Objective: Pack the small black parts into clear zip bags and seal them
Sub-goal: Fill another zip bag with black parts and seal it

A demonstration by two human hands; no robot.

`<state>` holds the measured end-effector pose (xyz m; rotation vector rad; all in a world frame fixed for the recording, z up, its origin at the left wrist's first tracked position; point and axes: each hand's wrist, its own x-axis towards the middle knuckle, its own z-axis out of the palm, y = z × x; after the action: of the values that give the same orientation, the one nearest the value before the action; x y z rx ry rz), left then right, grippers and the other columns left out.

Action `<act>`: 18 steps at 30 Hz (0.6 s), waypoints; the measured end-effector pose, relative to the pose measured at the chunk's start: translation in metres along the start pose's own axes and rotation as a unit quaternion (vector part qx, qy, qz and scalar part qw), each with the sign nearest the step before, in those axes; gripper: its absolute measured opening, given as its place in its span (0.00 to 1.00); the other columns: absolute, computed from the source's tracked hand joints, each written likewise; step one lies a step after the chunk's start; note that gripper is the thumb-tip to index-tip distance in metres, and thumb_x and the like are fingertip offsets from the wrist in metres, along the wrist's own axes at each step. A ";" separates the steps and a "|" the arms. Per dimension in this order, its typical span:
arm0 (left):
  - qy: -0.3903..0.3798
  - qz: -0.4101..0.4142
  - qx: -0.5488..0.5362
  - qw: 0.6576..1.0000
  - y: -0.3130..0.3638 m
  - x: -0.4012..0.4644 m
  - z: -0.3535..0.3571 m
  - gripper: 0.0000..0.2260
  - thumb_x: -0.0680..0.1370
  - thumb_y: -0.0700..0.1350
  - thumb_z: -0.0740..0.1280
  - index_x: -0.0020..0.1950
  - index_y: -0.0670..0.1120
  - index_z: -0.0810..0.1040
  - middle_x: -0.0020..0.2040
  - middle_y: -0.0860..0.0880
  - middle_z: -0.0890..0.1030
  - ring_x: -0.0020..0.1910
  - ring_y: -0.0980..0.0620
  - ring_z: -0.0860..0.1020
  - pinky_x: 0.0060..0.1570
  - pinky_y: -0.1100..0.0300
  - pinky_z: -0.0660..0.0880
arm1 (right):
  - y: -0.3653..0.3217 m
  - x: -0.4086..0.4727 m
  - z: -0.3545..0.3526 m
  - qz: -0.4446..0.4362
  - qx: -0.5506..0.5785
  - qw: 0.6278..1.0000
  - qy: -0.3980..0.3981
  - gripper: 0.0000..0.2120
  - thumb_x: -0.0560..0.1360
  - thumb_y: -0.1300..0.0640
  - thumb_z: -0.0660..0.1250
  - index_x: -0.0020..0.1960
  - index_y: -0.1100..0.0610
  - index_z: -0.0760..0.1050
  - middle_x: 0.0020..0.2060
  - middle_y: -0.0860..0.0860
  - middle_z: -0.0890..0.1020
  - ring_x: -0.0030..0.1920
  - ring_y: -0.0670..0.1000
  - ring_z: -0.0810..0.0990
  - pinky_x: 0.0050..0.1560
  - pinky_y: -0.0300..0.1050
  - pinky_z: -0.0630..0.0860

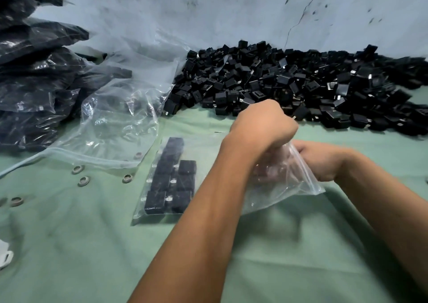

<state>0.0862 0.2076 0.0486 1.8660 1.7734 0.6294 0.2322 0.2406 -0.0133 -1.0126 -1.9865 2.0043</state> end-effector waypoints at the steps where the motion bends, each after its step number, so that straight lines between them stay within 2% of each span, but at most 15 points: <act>1: -0.006 -0.007 -0.003 1.000 -0.003 0.001 0.002 0.09 0.73 0.41 0.62 0.33 0.44 0.70 0.30 0.46 0.76 0.29 0.46 0.75 0.33 0.60 0.70 | 0.002 -0.012 -0.009 -0.037 0.010 0.998 -0.047 0.19 0.81 0.71 0.60 0.54 0.54 0.87 0.49 0.51 0.88 0.50 0.47 0.87 0.52 0.40 0.82; 2: -0.010 -0.014 -0.005 1.000 -0.006 0.003 0.005 0.08 0.73 0.41 0.62 0.33 0.44 0.70 0.29 0.46 0.77 0.27 0.47 0.76 0.33 0.61 0.71 | 0.006 -0.020 -0.018 -0.050 0.030 0.996 -0.066 0.14 0.80 0.68 0.63 0.61 0.60 0.83 0.55 0.57 0.86 0.55 0.53 0.86 0.57 0.46 0.82; 3: -0.013 -0.021 -0.005 1.000 -0.009 0.004 0.009 0.08 0.72 0.41 0.61 0.33 0.44 0.70 0.28 0.47 0.78 0.24 0.48 0.76 0.32 0.62 0.71 | 0.011 -0.024 -0.030 -0.041 0.061 0.995 -0.061 0.14 0.79 0.65 0.66 0.63 0.65 0.80 0.57 0.62 0.85 0.55 0.56 0.86 0.56 0.48 0.82; 4: -0.016 -0.028 -0.006 0.999 -0.012 0.006 0.013 0.07 0.72 0.41 0.61 0.33 0.44 0.70 0.26 0.48 0.77 0.21 0.50 0.75 0.31 0.63 0.71 | 0.016 -0.025 -0.042 -0.029 0.078 0.996 -0.020 0.13 0.78 0.64 0.69 0.61 0.67 0.80 0.54 0.64 0.85 0.52 0.57 0.87 0.52 0.47 0.84; 6: -0.036 -0.043 -0.015 0.998 -0.018 0.009 0.023 0.08 0.72 0.40 0.60 0.32 0.44 0.70 0.24 0.48 0.76 0.18 0.51 0.73 0.29 0.63 0.70 | 0.024 -0.026 -0.059 -0.034 0.095 0.983 0.157 0.05 0.77 0.62 0.71 0.50 0.62 0.85 0.44 0.62 0.84 0.37 0.52 0.86 0.35 0.41 0.83; 7: -0.052 -0.051 -0.019 0.997 -0.020 0.010 0.029 0.08 0.72 0.40 0.60 0.32 0.43 0.71 0.23 0.49 0.76 0.18 0.50 0.72 0.28 0.63 0.70 | 0.027 -0.021 -0.063 -0.036 0.067 0.960 0.268 0.05 0.78 0.61 0.71 0.46 0.59 0.85 0.40 0.59 0.83 0.31 0.49 0.82 0.28 0.38 0.78; 8: -0.070 -0.057 -0.018 0.996 -0.022 0.011 0.034 0.10 0.72 0.40 0.60 0.30 0.43 0.72 0.21 0.49 0.75 0.19 0.49 0.72 0.27 0.64 0.70 | 0.030 -0.014 -0.068 -0.036 0.013 0.925 0.379 0.08 0.79 0.61 0.70 0.43 0.56 0.85 0.39 0.57 0.82 0.29 0.47 0.79 0.27 0.38 0.75; 10: -0.094 -0.065 -0.012 0.993 -0.027 0.013 0.043 0.12 0.71 0.40 0.60 0.28 0.42 0.73 0.19 0.49 0.73 0.22 0.47 0.73 0.29 0.63 0.71 | 0.033 0.001 -0.076 -0.038 -0.170 0.804 0.568 0.07 0.78 0.62 0.69 0.45 0.52 0.83 0.43 0.54 0.84 0.37 0.49 0.79 0.38 0.41 0.75; 11: -0.100 -0.068 -0.014 0.993 -0.029 0.014 0.045 0.12 0.72 0.40 0.60 0.28 0.42 0.74 0.19 0.49 0.73 0.23 0.47 0.73 0.31 0.62 0.72 | 0.034 0.008 -0.077 -0.035 -0.281 0.752 0.596 0.07 0.77 0.62 0.69 0.50 0.51 0.83 0.49 0.53 0.83 0.45 0.52 0.80 0.46 0.44 0.75; 12: -0.103 -0.069 -0.020 0.992 -0.030 0.015 0.047 0.13 0.72 0.41 0.60 0.28 0.42 0.74 0.19 0.49 0.73 0.24 0.46 0.73 0.32 0.61 0.73 | 0.034 0.013 -0.076 -0.026 -0.383 0.714 0.586 0.11 0.77 0.61 0.70 0.57 0.50 0.81 0.56 0.54 0.81 0.55 0.55 0.77 0.53 0.49 0.75; 13: -0.107 -0.070 -0.027 0.991 -0.031 0.017 0.048 0.13 0.73 0.42 0.61 0.29 0.42 0.74 0.20 0.49 0.74 0.24 0.46 0.74 0.32 0.61 0.73 | 0.034 0.018 -0.077 -0.012 -0.463 0.695 0.550 0.17 0.77 0.58 0.70 0.65 0.49 0.78 0.64 0.55 0.76 0.63 0.58 0.72 0.59 0.54 0.74; 15: -0.113 -0.072 -0.050 0.990 -0.033 0.019 0.047 0.13 0.76 0.43 0.61 0.31 0.42 0.74 0.21 0.49 0.75 0.23 0.47 0.73 0.30 0.63 0.72 | 0.032 0.026 -0.078 0.039 -0.544 0.687 0.480 0.24 0.81 0.51 0.67 0.75 0.44 0.68 0.76 0.53 0.65 0.73 0.60 0.61 0.68 0.62 0.67; 16: -0.113 -0.070 -0.061 0.989 -0.033 0.020 0.045 0.13 0.77 0.43 0.61 0.33 0.42 0.74 0.22 0.49 0.77 0.22 0.48 0.73 0.28 0.64 0.72 | 0.031 0.028 -0.078 0.053 -0.557 0.688 0.462 0.25 0.82 0.52 0.65 0.77 0.43 0.65 0.78 0.52 0.62 0.75 0.59 0.59 0.70 0.63 0.64; 18: -0.100 -0.057 -0.074 0.991 -0.033 0.021 0.042 0.08 0.76 0.42 0.62 0.38 0.41 0.75 0.30 0.44 0.81 0.25 0.46 0.75 0.31 0.60 0.74 | 0.029 0.030 -0.078 0.042 -0.572 0.672 0.468 0.23 0.81 0.56 0.65 0.75 0.46 0.70 0.75 0.52 0.66 0.72 0.60 0.62 0.68 0.61 0.64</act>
<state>0.0889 0.2281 -0.0049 1.6536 1.6443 0.4985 0.2619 0.3187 -0.0436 -1.7580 -2.2521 -0.2435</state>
